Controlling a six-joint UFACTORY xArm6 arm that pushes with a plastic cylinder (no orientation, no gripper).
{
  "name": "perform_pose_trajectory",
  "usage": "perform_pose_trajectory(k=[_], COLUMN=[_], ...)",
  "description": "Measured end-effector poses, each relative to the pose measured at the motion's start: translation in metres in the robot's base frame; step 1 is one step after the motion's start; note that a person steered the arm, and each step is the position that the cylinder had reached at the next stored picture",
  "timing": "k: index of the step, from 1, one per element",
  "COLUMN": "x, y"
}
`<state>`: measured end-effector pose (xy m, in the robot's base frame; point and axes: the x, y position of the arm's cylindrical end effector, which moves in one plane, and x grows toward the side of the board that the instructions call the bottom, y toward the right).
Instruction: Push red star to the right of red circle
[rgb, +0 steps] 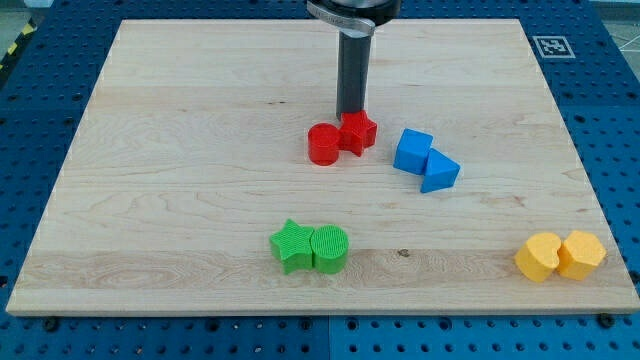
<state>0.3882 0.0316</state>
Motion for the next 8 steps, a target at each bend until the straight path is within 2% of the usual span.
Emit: perform_pose_trajectory(k=[2,3,4,6,8], x=[-0.002,-0.021,-0.022,-0.017,0.002], y=[-0.001,-0.005,-0.005,0.001,0.038])
